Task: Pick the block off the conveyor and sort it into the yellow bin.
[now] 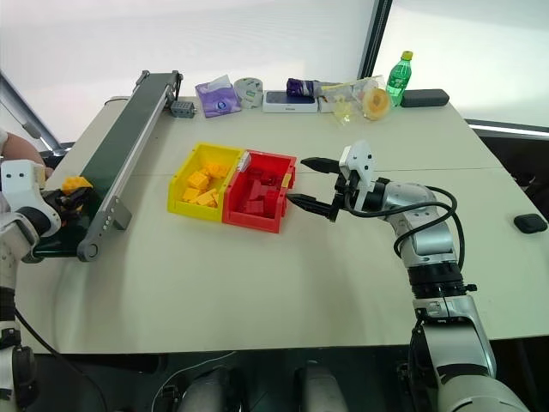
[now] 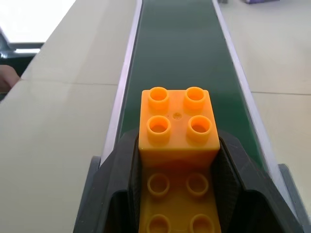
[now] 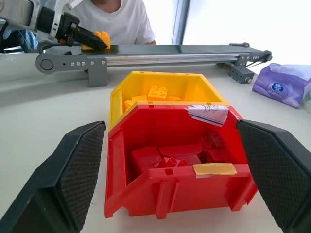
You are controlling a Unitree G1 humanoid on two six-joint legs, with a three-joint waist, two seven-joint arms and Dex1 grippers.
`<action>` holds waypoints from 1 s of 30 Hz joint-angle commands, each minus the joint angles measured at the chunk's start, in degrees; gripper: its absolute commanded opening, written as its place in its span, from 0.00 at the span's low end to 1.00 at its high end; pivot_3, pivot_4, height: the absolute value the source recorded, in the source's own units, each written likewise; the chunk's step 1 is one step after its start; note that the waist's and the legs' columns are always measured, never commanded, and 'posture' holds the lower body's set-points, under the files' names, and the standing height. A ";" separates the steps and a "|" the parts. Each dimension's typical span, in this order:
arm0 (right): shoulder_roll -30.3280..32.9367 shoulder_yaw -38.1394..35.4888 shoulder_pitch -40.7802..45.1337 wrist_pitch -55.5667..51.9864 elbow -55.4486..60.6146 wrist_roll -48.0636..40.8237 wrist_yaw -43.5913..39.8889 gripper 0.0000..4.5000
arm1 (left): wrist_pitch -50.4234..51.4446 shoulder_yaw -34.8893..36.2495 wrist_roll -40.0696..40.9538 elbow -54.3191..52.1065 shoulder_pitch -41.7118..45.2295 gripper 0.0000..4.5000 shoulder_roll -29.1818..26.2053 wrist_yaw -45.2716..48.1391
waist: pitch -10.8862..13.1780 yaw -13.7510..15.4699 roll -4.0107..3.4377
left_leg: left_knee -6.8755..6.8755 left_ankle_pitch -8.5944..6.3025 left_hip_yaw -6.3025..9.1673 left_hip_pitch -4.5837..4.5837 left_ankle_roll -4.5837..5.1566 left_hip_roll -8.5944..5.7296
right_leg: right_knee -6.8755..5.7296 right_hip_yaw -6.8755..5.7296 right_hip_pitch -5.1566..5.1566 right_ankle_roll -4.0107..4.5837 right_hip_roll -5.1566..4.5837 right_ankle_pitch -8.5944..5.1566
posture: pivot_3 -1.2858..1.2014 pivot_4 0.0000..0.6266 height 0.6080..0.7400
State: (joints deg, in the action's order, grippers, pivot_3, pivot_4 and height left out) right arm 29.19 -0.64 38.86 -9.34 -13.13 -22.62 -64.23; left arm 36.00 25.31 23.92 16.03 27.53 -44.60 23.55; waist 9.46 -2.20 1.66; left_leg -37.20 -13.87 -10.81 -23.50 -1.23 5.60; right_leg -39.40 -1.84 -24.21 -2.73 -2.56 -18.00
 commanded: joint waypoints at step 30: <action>1.17 -2.64 -2.48 0.05 5.76 -1.41 2.81 1.00 | -10.69 -19.37 -6.44 6.20 22.30 0.71 27.62 -4.82 | 0.00 1.33 0.00 | -0.09 0.01 0.02 0.01 -0.01 -0.18 | -0.03 0.01 0.03 -0.02 0.15 0.00 | 0.52 0.24 1.00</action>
State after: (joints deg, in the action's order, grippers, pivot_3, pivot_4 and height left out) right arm 29.73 -1.24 36.21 -9.66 -10.10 -22.83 -61.74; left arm 27.84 5.49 18.22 23.09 47.77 -16.65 18.24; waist 9.46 -0.87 1.66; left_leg -37.30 -13.86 -10.80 -23.50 -1.23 5.42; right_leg -39.43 -1.83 -24.18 -2.75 -2.42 -17.99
